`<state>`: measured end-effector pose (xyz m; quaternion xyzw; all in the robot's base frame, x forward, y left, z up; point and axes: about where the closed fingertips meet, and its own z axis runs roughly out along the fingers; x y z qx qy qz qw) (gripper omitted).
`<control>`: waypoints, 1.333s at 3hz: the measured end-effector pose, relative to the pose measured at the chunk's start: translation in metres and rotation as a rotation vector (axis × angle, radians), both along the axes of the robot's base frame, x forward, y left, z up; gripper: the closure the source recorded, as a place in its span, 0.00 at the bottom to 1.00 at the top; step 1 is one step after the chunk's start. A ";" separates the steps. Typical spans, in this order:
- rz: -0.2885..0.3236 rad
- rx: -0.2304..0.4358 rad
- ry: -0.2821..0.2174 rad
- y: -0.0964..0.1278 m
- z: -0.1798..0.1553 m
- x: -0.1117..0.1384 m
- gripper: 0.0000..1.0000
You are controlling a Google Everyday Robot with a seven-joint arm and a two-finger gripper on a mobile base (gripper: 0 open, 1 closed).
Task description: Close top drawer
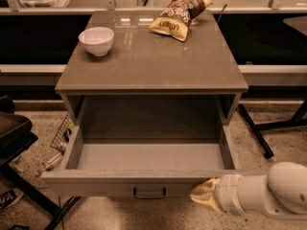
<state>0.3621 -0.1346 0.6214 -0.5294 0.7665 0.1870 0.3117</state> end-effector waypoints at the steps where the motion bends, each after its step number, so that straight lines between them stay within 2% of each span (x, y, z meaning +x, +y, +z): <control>1: 0.038 0.016 -0.022 0.029 -0.007 0.039 1.00; 3: 0.064 0.015 -0.082 0.054 0.007 0.097 1.00; 4: 0.063 0.014 -0.083 0.053 0.007 0.099 1.00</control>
Offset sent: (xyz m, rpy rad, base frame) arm 0.0993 0.0589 -0.0012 0.0286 -0.0708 0.0673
